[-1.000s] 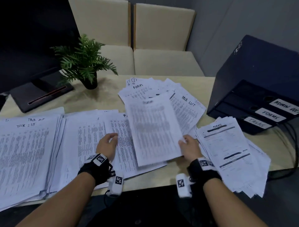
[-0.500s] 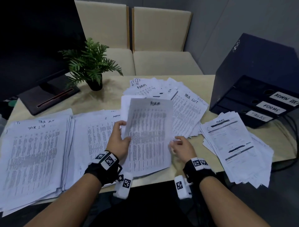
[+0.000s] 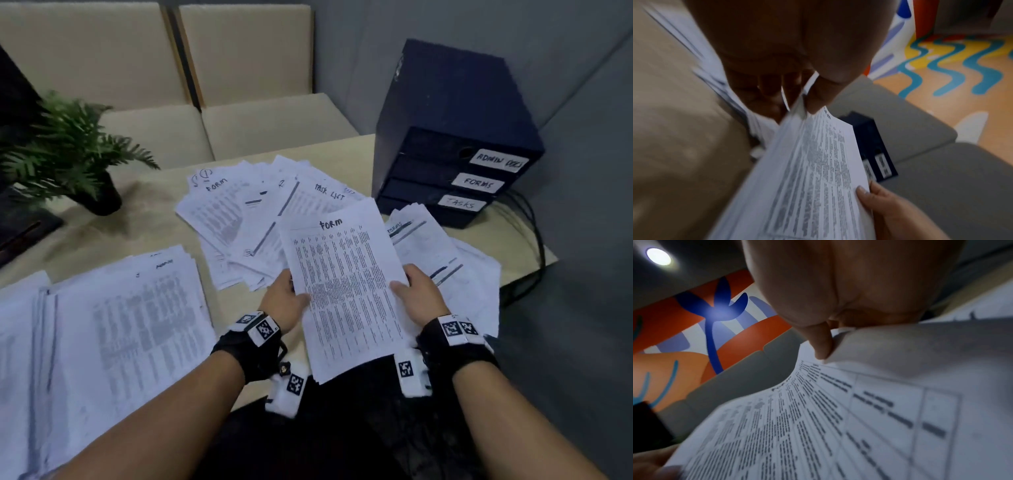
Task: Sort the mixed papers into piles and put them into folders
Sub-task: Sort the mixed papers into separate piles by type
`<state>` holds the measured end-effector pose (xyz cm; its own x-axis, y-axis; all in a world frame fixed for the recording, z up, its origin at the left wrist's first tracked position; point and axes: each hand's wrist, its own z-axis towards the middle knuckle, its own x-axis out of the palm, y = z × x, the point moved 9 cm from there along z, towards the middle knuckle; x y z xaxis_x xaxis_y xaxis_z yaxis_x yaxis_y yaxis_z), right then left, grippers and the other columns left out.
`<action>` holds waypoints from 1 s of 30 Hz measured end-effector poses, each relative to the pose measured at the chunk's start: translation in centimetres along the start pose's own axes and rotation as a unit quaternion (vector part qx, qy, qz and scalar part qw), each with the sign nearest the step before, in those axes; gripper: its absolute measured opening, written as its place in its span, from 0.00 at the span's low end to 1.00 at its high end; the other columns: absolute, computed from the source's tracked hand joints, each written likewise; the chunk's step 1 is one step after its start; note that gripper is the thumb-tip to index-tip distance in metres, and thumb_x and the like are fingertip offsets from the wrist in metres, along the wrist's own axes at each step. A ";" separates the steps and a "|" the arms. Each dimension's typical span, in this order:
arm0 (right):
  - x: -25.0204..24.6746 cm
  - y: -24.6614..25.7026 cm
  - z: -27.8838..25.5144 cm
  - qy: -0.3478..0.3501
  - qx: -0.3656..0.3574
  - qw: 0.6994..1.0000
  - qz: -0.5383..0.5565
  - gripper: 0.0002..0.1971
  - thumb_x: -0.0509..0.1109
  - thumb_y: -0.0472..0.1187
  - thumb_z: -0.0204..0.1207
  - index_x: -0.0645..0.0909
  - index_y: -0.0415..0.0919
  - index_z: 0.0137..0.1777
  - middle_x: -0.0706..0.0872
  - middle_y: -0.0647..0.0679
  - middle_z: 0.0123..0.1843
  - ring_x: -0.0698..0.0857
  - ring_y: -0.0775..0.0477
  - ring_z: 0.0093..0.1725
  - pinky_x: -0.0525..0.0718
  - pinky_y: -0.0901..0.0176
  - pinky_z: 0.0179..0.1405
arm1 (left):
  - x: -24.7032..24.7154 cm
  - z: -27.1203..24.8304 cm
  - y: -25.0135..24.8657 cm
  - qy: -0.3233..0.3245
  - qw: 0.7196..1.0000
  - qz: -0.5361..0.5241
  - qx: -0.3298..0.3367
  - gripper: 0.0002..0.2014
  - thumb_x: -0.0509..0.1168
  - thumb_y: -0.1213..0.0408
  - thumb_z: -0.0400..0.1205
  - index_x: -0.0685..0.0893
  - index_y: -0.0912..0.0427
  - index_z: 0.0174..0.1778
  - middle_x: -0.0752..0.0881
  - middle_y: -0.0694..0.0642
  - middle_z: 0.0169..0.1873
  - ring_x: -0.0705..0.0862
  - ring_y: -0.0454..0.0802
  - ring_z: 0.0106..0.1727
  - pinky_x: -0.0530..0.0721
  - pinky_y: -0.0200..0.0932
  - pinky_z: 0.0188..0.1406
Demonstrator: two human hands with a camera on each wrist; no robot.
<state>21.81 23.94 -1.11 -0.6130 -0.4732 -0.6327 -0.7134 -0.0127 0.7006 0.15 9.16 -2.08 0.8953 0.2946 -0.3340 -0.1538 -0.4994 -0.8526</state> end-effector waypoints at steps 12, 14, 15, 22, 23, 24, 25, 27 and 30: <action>-13.6 -9.3 10.3 -0.026 0.067 0.986 -0.149 0.13 0.62 0.34 0.81 0.78 0.40 0.64 0.85 0.38 0.55 0.77 0.43 0.46 0.71 0.60 0.42 | 17.6 8.7 -5.0 0.083 0.988 0.112 -0.066 0.03 0.65 0.69 0.77 0.79 0.57 0.39 0.89 0.59 0.36 0.84 0.50 0.30 0.80 0.38 0.30; -13.9 -10.8 11.6 -0.008 0.081 0.982 -0.168 0.14 0.62 0.35 0.82 0.78 0.40 0.66 0.85 0.38 0.57 0.78 0.43 0.47 0.74 0.60 0.44 | 19.0 9.1 -4.8 0.098 0.983 0.119 -0.098 0.04 0.65 0.67 0.79 0.80 0.58 0.48 0.88 0.57 0.38 0.82 0.46 0.28 0.78 0.33 0.23; -13.8 -11.5 12.1 0.001 0.089 0.982 -0.169 0.15 0.62 0.35 0.82 0.77 0.40 0.67 0.85 0.38 0.59 0.78 0.43 0.48 0.75 0.60 0.45 | 19.3 9.4 -4.4 0.101 0.981 0.127 -0.111 0.10 0.65 0.65 0.79 0.80 0.59 0.56 0.88 0.57 0.40 0.83 0.45 0.29 0.76 0.32 0.22; -13.4 -9.8 13.4 -0.073 0.071 0.977 -0.188 0.27 0.72 0.45 0.75 0.73 0.43 0.74 0.75 0.41 0.71 0.73 0.35 0.68 0.73 0.44 0.68 | 15.7 10.8 -5.5 0.031 0.990 0.106 -0.091 0.25 0.65 0.63 0.79 0.72 0.58 0.73 0.85 0.55 0.53 0.86 0.58 0.51 0.83 0.48 0.54; -12.8 -8.6 13.6 -0.068 0.053 0.981 -0.176 0.24 0.72 0.46 0.76 0.75 0.43 0.72 0.75 0.41 0.70 0.74 0.37 0.68 0.73 0.45 0.69 | 14.5 10.7 -6.0 0.010 0.993 0.091 -0.078 0.23 0.65 0.64 0.79 0.74 0.58 0.72 0.84 0.54 0.51 0.85 0.57 0.49 0.83 0.47 0.53; -11.9 -7.4 13.8 -0.053 0.038 0.986 -0.156 0.20 0.72 0.46 0.77 0.78 0.43 0.68 0.75 0.42 0.69 0.76 0.39 0.66 0.75 0.47 0.68 | 13.4 10.7 -6.4 -0.010 0.994 0.085 -0.061 0.21 0.65 0.65 0.79 0.76 0.57 0.70 0.84 0.54 0.52 0.85 0.56 0.49 0.82 0.47 0.53; -10.6 -6.2 13.9 -0.030 0.021 0.991 -0.132 0.16 0.71 0.46 0.78 0.80 0.43 0.64 0.77 0.43 0.67 0.78 0.41 0.64 0.76 0.51 0.65 | 12.2 10.5 -6.8 -0.029 0.995 0.080 -0.048 0.20 0.66 0.65 0.79 0.78 0.57 0.68 0.84 0.54 0.53 0.85 0.56 0.50 0.83 0.47 0.54; -7.5 -3.6 13.8 0.025 -0.013 0.996 -0.083 0.11 0.72 0.45 0.77 0.82 0.43 0.57 0.82 0.45 0.60 0.81 0.44 0.59 0.79 0.55 0.60 | 9.3 10.1 -6.9 -0.074 0.995 0.062 -0.035 0.18 0.66 0.67 0.79 0.80 0.57 0.65 0.84 0.55 0.56 0.84 0.54 0.52 0.83 0.48 0.57; -2.5 -0.4 12.8 0.096 -0.034 0.994 -0.036 0.06 0.73 0.44 0.76 0.82 0.44 0.49 0.85 0.49 0.49 0.84 0.46 0.52 0.83 0.54 0.56 | 5.2 9.4 -6.0 -0.117 0.984 0.128 -0.032 0.19 0.64 0.68 0.80 0.79 0.57 0.68 0.82 0.54 0.61 0.81 0.50 0.56 0.75 0.38 0.56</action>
<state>19.28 36.40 -4.04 -0.4814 -0.6279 -0.6116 -0.7244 -0.1079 0.6809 1.83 21.34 -2.51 0.7090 0.3285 -0.6240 -0.3275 -0.6302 -0.7040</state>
